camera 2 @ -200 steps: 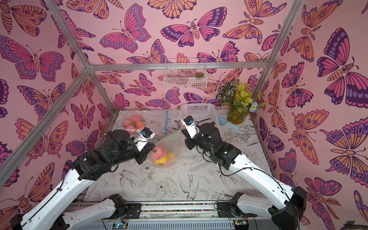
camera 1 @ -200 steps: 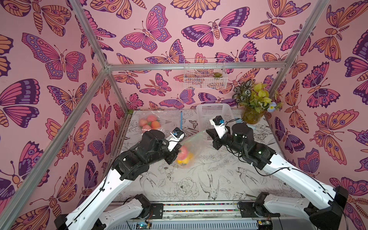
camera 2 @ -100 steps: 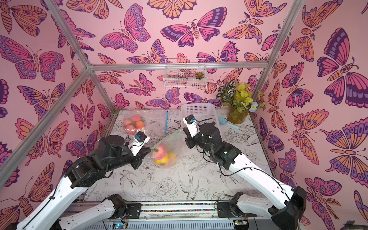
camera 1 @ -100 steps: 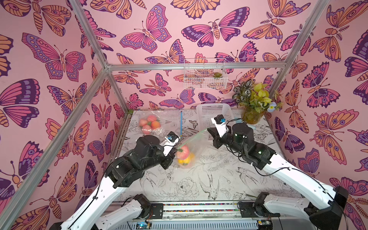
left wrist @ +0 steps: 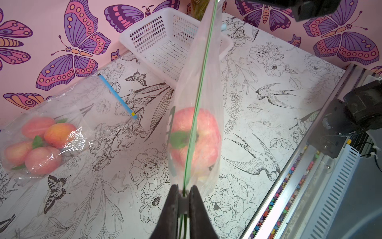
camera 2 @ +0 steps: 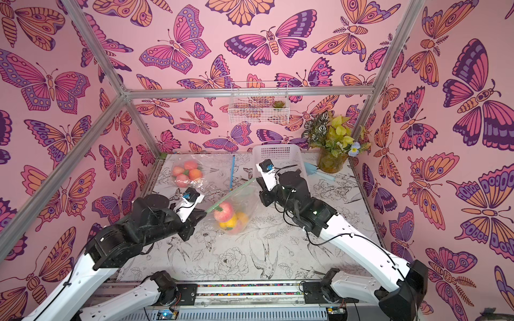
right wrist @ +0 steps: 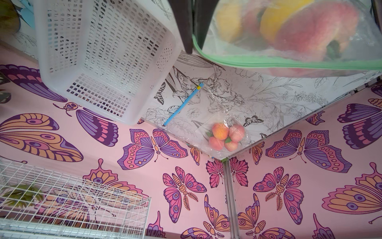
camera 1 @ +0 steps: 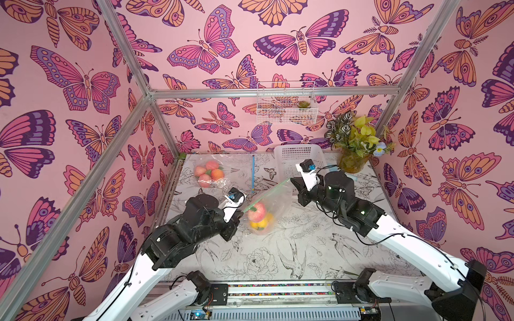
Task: Place the peach in a zip-top bag and seal the zipper
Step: Zip the zipper on the zipper food storage bag.
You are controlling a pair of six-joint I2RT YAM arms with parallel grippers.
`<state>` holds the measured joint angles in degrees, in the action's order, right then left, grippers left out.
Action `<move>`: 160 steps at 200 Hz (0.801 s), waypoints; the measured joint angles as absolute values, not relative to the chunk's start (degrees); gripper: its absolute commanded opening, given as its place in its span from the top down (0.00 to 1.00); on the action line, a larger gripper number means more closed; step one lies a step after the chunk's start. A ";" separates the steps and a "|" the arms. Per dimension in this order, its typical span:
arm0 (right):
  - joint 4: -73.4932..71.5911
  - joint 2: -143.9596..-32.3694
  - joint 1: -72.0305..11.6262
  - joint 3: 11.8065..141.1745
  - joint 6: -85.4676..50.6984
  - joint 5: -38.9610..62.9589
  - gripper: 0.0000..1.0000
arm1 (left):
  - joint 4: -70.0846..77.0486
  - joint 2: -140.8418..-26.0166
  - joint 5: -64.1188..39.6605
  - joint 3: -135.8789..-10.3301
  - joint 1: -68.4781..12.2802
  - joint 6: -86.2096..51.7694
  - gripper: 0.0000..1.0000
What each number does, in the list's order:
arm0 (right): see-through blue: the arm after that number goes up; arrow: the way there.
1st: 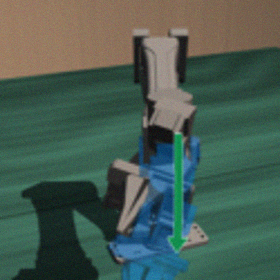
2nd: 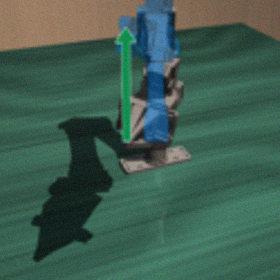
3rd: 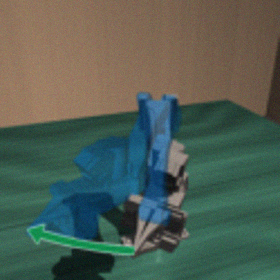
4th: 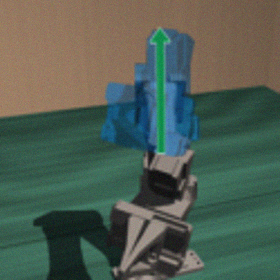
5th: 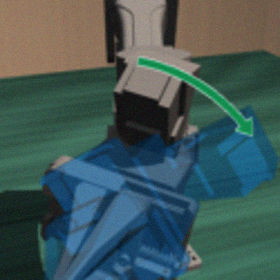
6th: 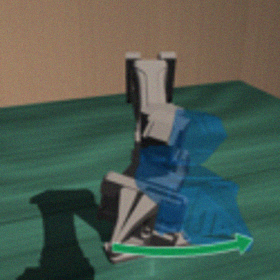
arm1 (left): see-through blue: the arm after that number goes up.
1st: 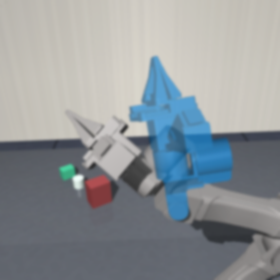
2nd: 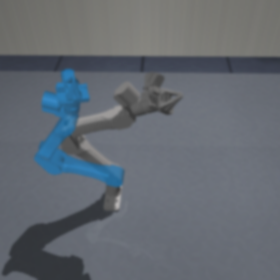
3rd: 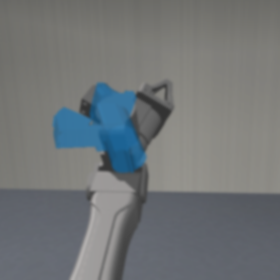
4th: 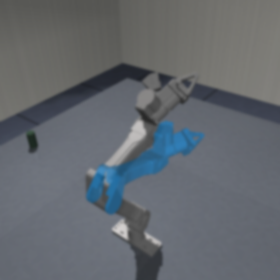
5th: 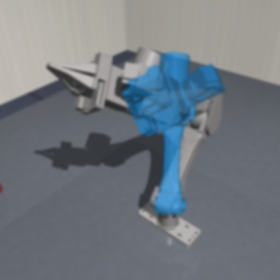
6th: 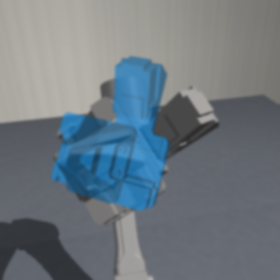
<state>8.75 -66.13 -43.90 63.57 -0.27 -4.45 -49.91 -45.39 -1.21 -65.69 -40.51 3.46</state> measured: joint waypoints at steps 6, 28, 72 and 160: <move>8.73 -66.17 -43.90 63.57 -0.27 -4.47 1.00 | -50.02 -45.28 -1.13 -65.65 -40.51 3.36 0.89; 8.58 -66.43 -43.90 63.57 -0.27 -4.49 1.00 | -50.68 -44.84 -0.82 -65.60 -40.51 3.01 0.89; 8.29 -66.61 -43.90 63.57 -0.27 -4.49 1.00 | -51.35 -44.07 -0.54 -65.56 -40.51 2.24 0.89; 8.01 -67.37 -43.90 63.57 -0.27 -4.45 1.00 | -52.45 -43.81 -0.36 -65.28 -40.51 1.37 0.89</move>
